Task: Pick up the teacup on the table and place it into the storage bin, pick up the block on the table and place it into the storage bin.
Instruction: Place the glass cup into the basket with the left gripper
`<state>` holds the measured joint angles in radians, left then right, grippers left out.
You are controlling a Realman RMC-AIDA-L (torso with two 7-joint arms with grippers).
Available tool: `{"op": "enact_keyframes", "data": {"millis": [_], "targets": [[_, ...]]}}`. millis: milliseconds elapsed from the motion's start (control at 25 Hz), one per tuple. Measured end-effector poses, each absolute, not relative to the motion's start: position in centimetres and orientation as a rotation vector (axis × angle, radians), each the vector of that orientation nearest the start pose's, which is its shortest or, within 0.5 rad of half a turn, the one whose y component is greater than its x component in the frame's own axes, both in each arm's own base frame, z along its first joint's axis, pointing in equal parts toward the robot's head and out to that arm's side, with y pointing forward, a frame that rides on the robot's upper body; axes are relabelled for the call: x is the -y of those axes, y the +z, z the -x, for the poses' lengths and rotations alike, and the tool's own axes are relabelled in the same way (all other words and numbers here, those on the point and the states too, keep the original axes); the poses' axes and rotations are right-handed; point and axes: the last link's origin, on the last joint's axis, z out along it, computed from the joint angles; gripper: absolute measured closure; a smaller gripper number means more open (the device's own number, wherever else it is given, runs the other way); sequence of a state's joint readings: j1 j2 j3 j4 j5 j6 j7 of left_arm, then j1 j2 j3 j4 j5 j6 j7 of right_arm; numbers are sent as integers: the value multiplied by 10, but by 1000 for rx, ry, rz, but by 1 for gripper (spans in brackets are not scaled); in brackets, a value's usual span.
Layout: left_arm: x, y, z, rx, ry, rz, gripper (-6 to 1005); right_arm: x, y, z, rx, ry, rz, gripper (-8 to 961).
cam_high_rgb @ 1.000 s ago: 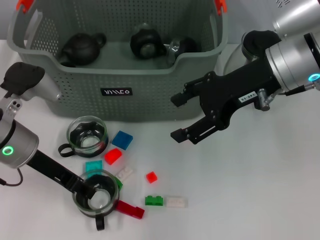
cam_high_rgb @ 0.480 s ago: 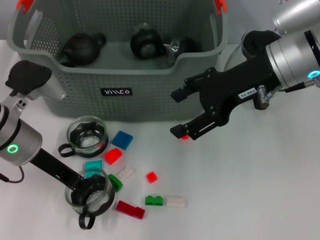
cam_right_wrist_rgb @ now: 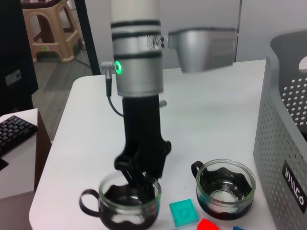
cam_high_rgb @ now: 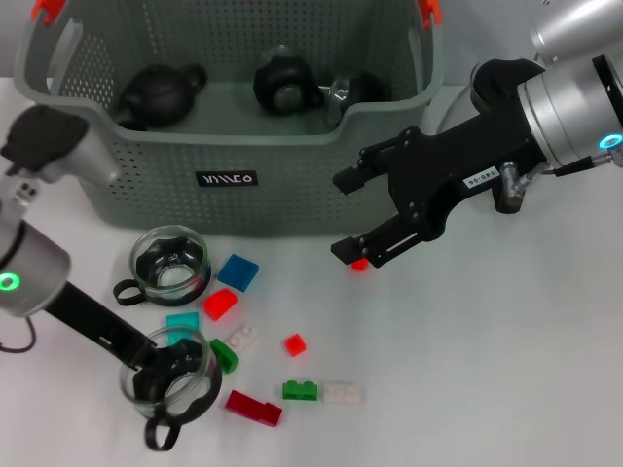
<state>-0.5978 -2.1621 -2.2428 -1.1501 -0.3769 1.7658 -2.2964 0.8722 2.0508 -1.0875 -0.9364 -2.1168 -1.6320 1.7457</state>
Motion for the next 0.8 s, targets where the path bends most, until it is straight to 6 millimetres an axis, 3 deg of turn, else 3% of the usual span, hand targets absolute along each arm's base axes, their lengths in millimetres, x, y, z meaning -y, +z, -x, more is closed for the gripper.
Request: {"op": "enact_keyframes", "data": {"millis": [160,360,560,800], "targets": [[-312,35,246,1350,390,2674,948,-380,-8,-110,-113,184,3157,76],[-309,79,235,1318,139,2685,948,-378,-9,-110,-109,175,3171,92],[-315,107,225,1294,-51,2662,947,-372,-8,-118,-163,167,3214,107],[-335,138,195,1191,-261,2666,946,-364,-7,-140,-260,156,3244,126]]}}
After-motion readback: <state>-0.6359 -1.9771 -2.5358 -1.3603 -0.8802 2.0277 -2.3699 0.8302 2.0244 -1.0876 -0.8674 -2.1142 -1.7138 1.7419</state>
